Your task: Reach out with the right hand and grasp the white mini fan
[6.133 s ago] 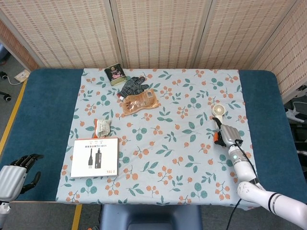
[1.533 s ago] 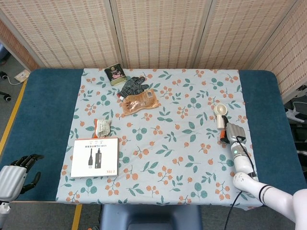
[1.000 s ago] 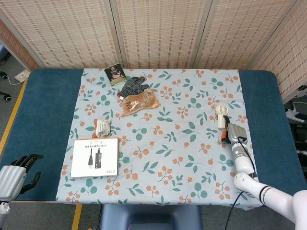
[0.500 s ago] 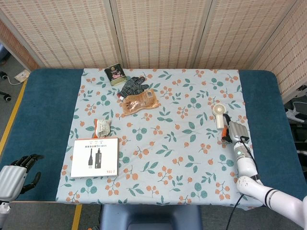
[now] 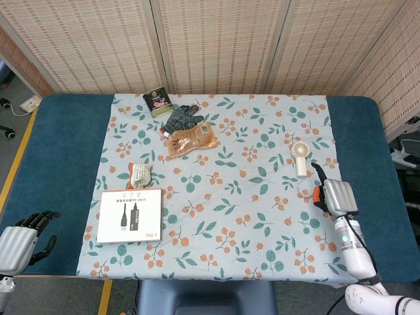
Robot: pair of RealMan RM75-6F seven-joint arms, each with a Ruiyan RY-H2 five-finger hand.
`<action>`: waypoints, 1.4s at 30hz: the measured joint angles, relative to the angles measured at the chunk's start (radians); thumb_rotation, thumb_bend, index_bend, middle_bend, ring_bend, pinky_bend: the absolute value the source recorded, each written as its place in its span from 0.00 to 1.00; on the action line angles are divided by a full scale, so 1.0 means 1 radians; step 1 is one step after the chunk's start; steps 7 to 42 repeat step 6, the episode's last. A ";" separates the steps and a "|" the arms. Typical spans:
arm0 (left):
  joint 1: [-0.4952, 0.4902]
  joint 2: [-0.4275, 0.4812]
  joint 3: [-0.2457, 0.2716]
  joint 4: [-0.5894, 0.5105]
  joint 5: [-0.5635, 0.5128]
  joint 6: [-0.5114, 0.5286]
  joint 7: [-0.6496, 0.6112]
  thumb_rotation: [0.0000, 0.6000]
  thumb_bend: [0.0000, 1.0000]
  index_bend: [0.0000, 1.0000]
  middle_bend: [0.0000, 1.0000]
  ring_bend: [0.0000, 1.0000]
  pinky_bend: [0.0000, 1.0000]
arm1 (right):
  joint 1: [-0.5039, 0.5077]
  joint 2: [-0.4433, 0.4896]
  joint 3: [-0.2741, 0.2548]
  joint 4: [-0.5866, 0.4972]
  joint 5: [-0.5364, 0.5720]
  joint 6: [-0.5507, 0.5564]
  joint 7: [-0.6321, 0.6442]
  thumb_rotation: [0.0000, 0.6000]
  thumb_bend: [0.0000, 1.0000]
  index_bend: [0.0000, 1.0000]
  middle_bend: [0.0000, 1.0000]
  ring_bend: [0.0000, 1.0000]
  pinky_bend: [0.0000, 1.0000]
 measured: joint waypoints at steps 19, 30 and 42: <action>-0.002 -0.009 0.001 0.003 0.023 0.009 0.019 1.00 0.44 0.27 0.29 0.31 0.50 | -0.092 0.014 -0.082 -0.020 -0.189 0.152 0.044 1.00 0.34 0.18 0.41 0.20 0.25; -0.002 -0.009 0.001 0.003 0.023 0.009 0.019 1.00 0.44 0.27 0.29 0.31 0.50 | -0.092 0.014 -0.082 -0.020 -0.189 0.152 0.044 1.00 0.34 0.18 0.41 0.20 0.25; -0.002 -0.009 0.001 0.003 0.023 0.009 0.019 1.00 0.44 0.27 0.29 0.31 0.50 | -0.092 0.014 -0.082 -0.020 -0.189 0.152 0.044 1.00 0.34 0.18 0.41 0.20 0.25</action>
